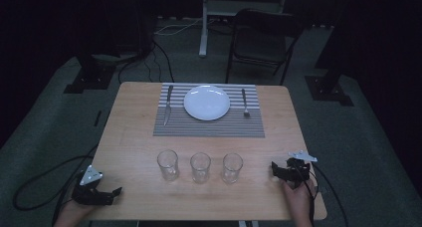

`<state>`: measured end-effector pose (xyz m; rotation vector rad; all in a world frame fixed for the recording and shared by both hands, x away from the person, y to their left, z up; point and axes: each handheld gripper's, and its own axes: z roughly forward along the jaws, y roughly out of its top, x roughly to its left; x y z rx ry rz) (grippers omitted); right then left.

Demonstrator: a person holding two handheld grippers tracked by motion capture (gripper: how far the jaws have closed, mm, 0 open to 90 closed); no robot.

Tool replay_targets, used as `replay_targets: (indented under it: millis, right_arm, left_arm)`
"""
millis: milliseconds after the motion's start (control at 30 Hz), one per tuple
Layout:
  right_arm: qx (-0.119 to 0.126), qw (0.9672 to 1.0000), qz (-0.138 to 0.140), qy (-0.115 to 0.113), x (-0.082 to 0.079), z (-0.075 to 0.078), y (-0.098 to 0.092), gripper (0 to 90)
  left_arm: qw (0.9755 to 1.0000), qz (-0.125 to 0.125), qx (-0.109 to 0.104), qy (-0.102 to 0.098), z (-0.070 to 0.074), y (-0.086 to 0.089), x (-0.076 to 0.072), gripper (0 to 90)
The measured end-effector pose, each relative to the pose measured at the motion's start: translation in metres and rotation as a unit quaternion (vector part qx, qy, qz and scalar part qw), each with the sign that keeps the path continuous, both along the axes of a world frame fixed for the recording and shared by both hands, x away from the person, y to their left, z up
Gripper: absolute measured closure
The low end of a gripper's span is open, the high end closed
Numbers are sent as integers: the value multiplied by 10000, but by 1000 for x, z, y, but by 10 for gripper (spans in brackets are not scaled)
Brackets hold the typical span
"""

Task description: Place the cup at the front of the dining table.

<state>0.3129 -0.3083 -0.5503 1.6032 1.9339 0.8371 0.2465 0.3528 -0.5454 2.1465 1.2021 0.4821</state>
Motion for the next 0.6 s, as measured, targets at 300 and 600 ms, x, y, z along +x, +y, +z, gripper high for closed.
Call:
replay_targets:
  millis: [300, 600]
  right_arm:
    - [-1, 10000, -1, 0, 0, 0, 0, 121]
    - [0, 10000, -1, 0, 0, 0, 0, 121]
  left_arm:
    - [9997, -230, -54, 56, 2, -4, -2, 32]
    - [9983, -495, -323, 12, 8, -14, -4, 42]
